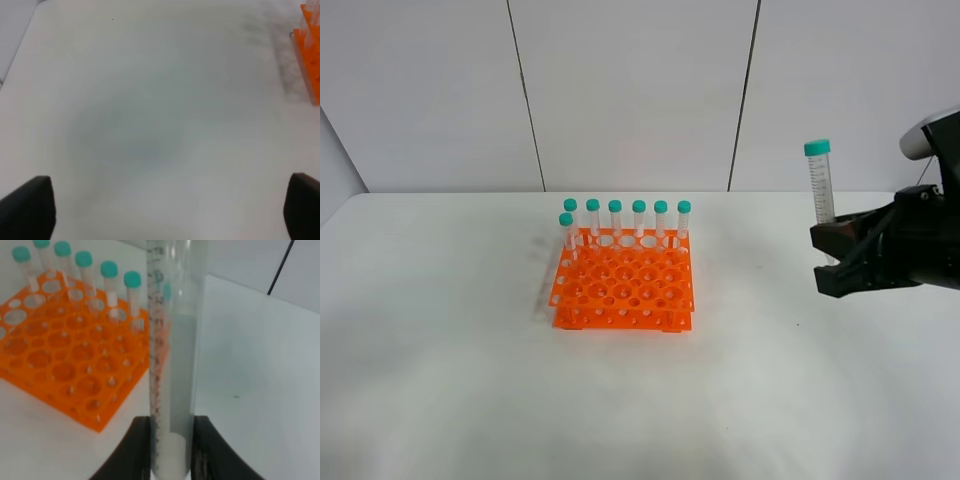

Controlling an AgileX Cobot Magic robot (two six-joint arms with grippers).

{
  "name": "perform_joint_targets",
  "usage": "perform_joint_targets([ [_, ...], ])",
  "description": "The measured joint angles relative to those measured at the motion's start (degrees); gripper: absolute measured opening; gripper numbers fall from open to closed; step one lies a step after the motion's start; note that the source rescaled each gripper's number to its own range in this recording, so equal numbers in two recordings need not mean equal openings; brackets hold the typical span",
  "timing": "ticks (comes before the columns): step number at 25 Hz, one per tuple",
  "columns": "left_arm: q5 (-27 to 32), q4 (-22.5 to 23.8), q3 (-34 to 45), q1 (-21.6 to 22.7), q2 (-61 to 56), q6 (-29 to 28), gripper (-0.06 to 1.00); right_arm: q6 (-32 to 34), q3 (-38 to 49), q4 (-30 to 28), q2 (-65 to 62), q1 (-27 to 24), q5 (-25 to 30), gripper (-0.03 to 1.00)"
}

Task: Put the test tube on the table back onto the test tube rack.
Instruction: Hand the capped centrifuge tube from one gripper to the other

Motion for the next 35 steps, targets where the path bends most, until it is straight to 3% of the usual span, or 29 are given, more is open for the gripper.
perform_joint_targets([
  [3, 0.00, 0.00, 0.00, 0.00, 0.00, 0.00, 1.00, -4.78, 2.25, 0.35, -2.46, 2.43, 1.04, 0.03],
  [9, 0.00, 0.30, 0.00, 0.00, 0.00, 0.00, 1.00, -11.65, 4.22, 5.38, -3.08, 12.08, 2.40, 0.03],
  [18, 0.00, 0.35, 0.00, 0.00, 0.00, 0.00, 1.00, -12.88, 6.92, 8.15, -3.08, 24.62, -13.12, 0.03],
  [24, 0.00, 0.35, 0.00, 0.00, 0.00, 0.00, 1.00, -12.88, 7.76, 8.31, -3.84, 28.36, -15.58, 0.03],
  [35, 0.00, 0.35, 0.00, 0.00, 0.00, 0.00, 1.00, -9.13, 15.45, 9.17, -13.03, 28.64, -18.01, 0.03],
])
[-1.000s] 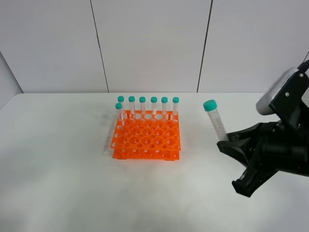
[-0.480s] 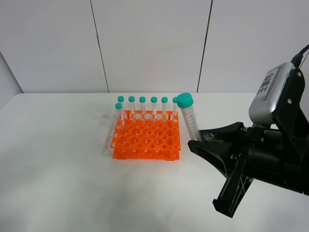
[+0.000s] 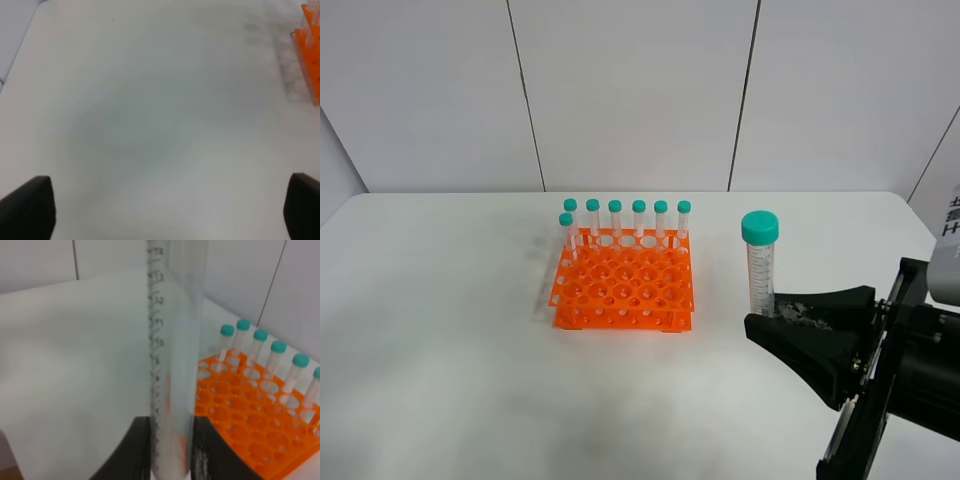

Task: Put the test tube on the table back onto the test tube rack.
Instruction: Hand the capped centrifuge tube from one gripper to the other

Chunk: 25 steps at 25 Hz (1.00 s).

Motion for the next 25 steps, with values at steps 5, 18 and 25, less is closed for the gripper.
perform_joint_targets([
  [5, 0.00, 0.00, 0.00, 0.00, 0.00, 0.00, 1.00, 0.21, 0.34, 0.16, 0.00, 0.00, 0.14, 0.03],
  [18, 0.00, -0.84, 0.00, -1.75, 0.00, 0.00, 1.00, 0.38, 0.34, 0.21, 0.00, 0.00, 0.20, 0.03],
  [25, -2.97, -2.97, -0.78, -15.58, 0.00, 4.86, 1.00, 0.38, 0.45, -0.06, 0.00, 0.00, 1.40, 0.03],
])
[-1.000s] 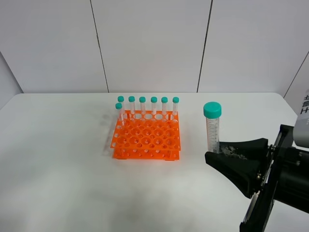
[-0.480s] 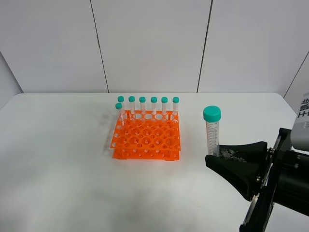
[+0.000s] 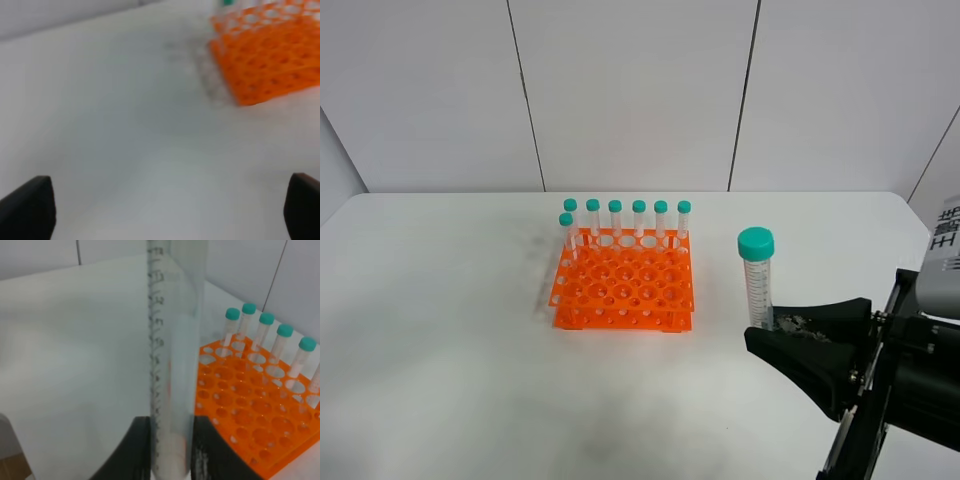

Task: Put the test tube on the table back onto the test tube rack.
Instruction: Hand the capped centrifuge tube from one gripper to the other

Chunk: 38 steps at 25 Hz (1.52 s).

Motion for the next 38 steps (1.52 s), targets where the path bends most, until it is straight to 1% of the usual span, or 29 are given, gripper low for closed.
perform_joint_targets([
  [1, -0.84, -0.27, -0.12, -1.65, 0.37, 0.51, 1.00, 0.00, 0.00, -0.07, 0.00, 0.00, 0.00, 0.03],
  [3, -2.65, -1.88, -0.63, -3.51, 2.22, 0.69, 1.00, 0.00, 0.00, -0.50, 0.00, 0.00, 0.00, 0.03],
  [4, -3.88, -3.82, -0.95, -3.93, 3.41, 0.84, 1.00, 0.00, 0.07, -0.78, 0.00, 0.00, 0.00, 0.03],
  [6, -7.86, -9.14, -1.19, -4.11, 7.02, 2.19, 1.00, 0.00, 0.11, -1.21, 0.18, 0.00, 0.05, 0.03],
  [7, -10.55, -11.74, -1.26, -4.12, 9.17, 3.96, 1.00, 0.00, 0.11, -1.34, 0.69, 0.00, 0.05, 0.03],
  [9, -16.06, -18.82, -1.26, -4.12, 13.49, 10.08, 1.00, 0.00, 0.11, -1.46, 1.79, 0.00, -0.02, 0.03],
  [11, -20.54, -26.97, -1.26, -4.12, 17.97, 17.83, 1.00, 0.00, 0.13, -1.46, 3.62, 0.00, -0.46, 0.03],
  [13, -23.82, -38.12, -1.26, -4.12, 22.69, 27.01, 1.00, 0.00, 0.13, -1.46, 4.95, 0.00, -1.41, 0.03],
  [14, -24.38, -43.30, -1.26, -4.12, 24.85, 32.49, 1.00, 0.00, 0.13, -1.46, 5.49, 0.00, -1.78, 0.03],
  [15, -24.54, -49.53, -1.26, -4.12, 26.61, 38.21, 1.00, 0.00, 0.13, -1.46, 5.73, 0.00, -1.85, 0.03],
  [17, -23.99, -62.07, -1.26, -4.12, 30.47, 48.84, 1.00, 0.00, 0.13, -1.46, 5.89, 0.00, -2.05, 0.03],
  [19, -21.54, -73.16, -1.26, -4.12, 33.68, 59.91, 1.00, 0.00, 0.13, -1.46, 5.89, 0.00, -2.17, 0.03],
  [20, -19.83, -78.87, -1.26, -4.12, 35.36, 63.95, 1.00, 0.00, 0.13, -1.46, 5.89, 0.00, -2.16, 0.03],
  [22, -16.66, -87.82, -1.26, -4.12, 38.44, 71.79, 1.00, 0.00, 0.13, -1.46, 5.89, 0.00, -2.16, 0.03],
  [23, -15.21, -91.41, -1.31, -4.12, 40.15, 74.77, 1.00, 0.00, 0.13, -1.46, 5.89, 0.00, -2.31, 0.03],
  [24, -14.20, -93.58, -1.45, -4.12, 41.93, 76.80, 1.00, 0.00, 0.13, -1.46, 5.89, 0.00, -2.59, 0.03],
  [26, -12.79, -95.30, -1.50, -4.12, 45.14, 80.07, 1.00, 0.00, 0.13, -1.46, 5.89, 0.00, -3.05, 0.03],
  [34, -12.61, -96.13, -1.50, -4.59, 56.96, 85.50, 1.00, 0.00, 0.13, -1.47, 5.89, 0.00, -3.05, 0.03],
  [36, -12.61, -96.23, -1.67, -6.51, 58.83, 87.88, 1.00, 0.00, 0.13, -1.47, 5.89, 0.00, -3.05, 0.03],
  [38, -13.05, -96.23, -2.77, -10.09, 60.79, 89.98, 1.00, 0.00, 0.13, -1.54, 5.89, 0.00, -3.05, 0.03],
])
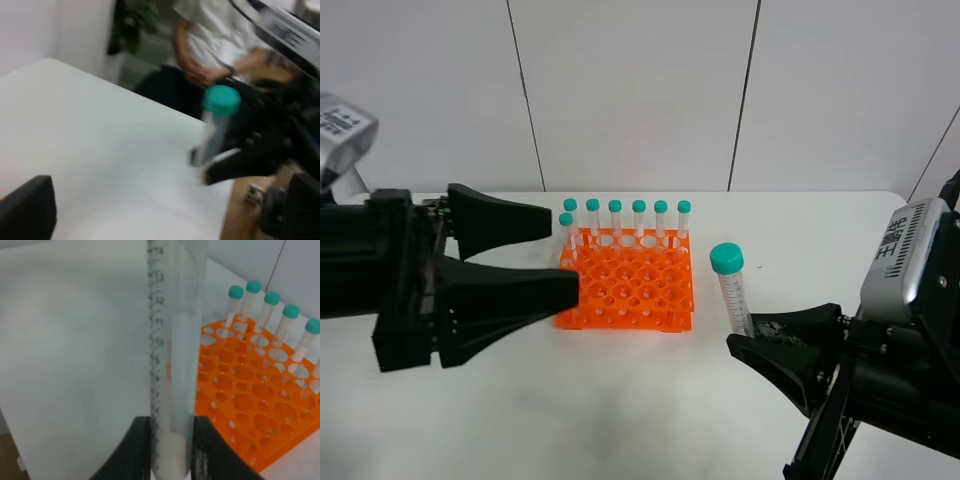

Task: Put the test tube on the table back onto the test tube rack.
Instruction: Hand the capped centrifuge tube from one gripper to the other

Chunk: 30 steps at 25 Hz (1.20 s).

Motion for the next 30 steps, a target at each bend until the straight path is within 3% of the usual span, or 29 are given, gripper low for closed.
perform_joint_targets([
  [3, -3.54, 0.00, -2.99, -6.86, 3.02, 1.13, 1.00, 0.00, 0.00, -0.05, 0.00, 0.00, 0.00, 0.03],
  [7, -8.60, -0.05, -7.32, -12.18, 7.89, 1.60, 1.00, 0.00, 0.00, -0.12, 0.00, 0.00, 0.00, 0.03],
  [20, -4.29, -0.18, -17.60, -14.37, 19.53, 1.24, 1.00, -0.05, 0.00, -0.12, 0.00, 0.00, -0.74, 0.03],
  [30, -8.59, -0.17, -22.62, -22.32, 25.34, 1.92, 1.00, -0.05, 0.00, -0.12, 0.00, 0.00, -1.74, 0.03],
])
